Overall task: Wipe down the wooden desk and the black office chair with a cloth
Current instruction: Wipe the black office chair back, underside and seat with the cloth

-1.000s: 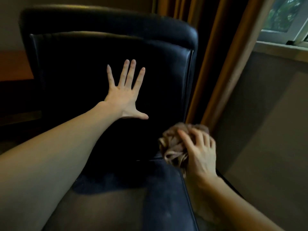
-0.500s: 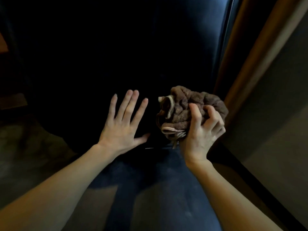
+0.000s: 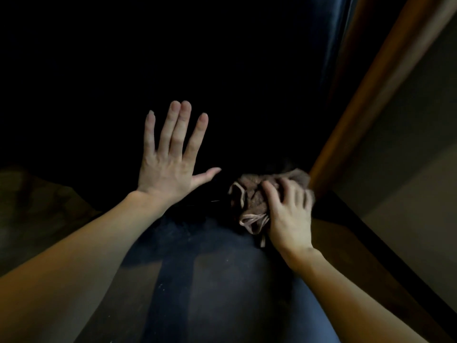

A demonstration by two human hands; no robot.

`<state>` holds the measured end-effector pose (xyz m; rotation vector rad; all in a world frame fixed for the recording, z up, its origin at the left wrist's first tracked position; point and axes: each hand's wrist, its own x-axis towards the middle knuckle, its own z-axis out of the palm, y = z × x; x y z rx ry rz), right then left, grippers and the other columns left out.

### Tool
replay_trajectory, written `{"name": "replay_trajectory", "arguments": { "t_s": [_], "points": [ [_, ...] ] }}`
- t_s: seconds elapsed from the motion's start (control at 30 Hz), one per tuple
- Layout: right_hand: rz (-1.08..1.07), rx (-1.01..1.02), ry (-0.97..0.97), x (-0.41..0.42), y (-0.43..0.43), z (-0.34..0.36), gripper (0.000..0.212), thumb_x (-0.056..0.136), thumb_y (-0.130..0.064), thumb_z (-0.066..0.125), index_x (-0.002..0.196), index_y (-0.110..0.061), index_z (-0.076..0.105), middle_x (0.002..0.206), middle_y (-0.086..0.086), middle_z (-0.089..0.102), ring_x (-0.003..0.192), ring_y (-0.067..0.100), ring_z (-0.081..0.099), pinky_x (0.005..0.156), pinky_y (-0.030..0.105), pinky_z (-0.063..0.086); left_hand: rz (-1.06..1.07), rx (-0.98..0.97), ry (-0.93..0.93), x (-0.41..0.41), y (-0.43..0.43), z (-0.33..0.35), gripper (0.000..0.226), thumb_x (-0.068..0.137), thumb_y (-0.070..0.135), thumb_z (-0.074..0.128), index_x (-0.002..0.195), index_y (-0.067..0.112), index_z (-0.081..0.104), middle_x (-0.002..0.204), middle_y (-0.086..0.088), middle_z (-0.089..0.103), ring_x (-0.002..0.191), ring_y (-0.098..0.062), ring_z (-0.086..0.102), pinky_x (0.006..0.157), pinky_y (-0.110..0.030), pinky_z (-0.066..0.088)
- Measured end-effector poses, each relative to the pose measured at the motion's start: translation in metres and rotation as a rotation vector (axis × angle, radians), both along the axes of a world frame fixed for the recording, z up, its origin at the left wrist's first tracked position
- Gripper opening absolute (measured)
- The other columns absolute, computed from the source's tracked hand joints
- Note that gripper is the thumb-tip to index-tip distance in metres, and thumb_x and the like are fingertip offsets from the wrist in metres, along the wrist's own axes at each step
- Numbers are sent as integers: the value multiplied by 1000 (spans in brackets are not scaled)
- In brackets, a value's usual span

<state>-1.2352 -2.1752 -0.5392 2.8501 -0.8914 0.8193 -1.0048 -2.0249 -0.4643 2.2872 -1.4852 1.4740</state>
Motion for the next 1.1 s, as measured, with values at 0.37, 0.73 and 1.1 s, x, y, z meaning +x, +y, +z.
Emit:
{"name": "replay_trajectory", "arguments": {
  "t_s": [0.37,0.73,1.1],
  "points": [
    [52,67,-41,-16,13,16,60,87,-15,78,142,-13,54,143,16,54,137,35,39,114,60,34,16,32,15,-10,4,6,108,96,78,38,163,6,-7,163,-24,1,154,-36,-1,124,-56,-13],
    [-94,183,342,28,12,6,51,92,-17,54,141,-23,46,138,5,55,132,30,47,109,48,34,-8,16,33,-6,-1,2,109,93,80,39,162,9,-6,162,-22,0,153,-35,1,124,-55,-13],
    [12,283,443,10,2,68,50,87,-28,67,136,-27,55,127,3,63,122,32,57,90,41,49,-26,20,66,-16,5,9,109,94,77,42,163,9,-8,164,-22,-2,154,-37,3,124,-56,-12]
  ]
}}
